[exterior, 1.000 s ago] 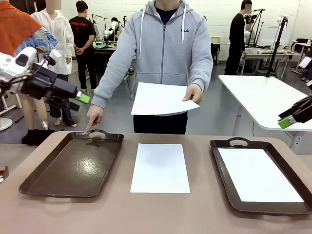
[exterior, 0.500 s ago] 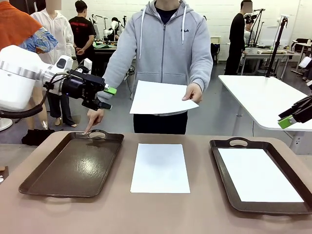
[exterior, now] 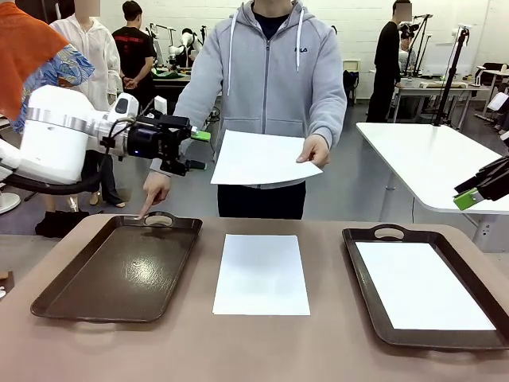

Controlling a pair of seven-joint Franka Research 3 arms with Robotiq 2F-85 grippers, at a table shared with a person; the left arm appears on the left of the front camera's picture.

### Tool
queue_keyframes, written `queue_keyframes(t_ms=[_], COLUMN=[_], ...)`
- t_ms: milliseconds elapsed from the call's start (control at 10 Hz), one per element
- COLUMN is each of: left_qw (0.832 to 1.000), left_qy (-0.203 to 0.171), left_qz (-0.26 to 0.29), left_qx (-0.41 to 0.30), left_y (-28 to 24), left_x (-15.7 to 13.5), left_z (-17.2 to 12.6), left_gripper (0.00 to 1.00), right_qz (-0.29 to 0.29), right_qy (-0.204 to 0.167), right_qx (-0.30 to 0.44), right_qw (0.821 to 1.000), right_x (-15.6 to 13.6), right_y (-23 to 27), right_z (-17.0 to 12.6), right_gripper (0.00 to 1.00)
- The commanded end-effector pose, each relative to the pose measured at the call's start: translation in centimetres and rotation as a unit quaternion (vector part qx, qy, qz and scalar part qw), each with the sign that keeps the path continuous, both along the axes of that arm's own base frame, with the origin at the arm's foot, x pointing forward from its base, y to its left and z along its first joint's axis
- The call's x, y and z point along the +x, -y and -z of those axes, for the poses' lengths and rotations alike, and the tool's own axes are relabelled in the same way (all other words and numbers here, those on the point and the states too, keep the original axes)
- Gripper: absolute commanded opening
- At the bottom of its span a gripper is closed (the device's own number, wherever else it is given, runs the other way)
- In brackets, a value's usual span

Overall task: Sort the A4 documents.
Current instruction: Receive the A4 Paper.

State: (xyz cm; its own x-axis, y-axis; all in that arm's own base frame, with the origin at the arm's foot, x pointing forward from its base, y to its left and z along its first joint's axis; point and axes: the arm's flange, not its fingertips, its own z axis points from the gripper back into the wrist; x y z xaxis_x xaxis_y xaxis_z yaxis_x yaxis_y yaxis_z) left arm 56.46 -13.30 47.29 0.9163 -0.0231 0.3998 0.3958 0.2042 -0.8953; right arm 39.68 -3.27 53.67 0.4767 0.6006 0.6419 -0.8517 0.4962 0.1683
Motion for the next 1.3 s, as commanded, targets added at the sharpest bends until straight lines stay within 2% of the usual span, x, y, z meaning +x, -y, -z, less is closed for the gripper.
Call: queue_keyframes(t_ms=[0, 300, 1200], left_qw=[1.000, 0.997, 0.995], left_qy=[-0.021, -0.058, -0.073], left_qz=[-0.001, 0.007, 0.025], left_qx=[-0.019, -0.041, -0.068], left_y=[1.4, 2.9, 5.4], left_x=[1.3, 1.9, 1.7], left_z=[0.1, 1.0, 1.5], left_gripper=[1.00, 1.00, 1.00], right_qz=[-0.002, -0.002, -0.002], right_qy=[-0.002, -0.002, -0.002], right_qx=[0.000, 0.000, 0.000], right_qw=[1.000, 1.000, 1.000], right_x=[0.0, 0.0, 0.0], right_y=[0.0, 0.0, 0.0], right_z=[0.1, 0.1, 0.1], right_gripper=[1.00, 1.00, 1.00])
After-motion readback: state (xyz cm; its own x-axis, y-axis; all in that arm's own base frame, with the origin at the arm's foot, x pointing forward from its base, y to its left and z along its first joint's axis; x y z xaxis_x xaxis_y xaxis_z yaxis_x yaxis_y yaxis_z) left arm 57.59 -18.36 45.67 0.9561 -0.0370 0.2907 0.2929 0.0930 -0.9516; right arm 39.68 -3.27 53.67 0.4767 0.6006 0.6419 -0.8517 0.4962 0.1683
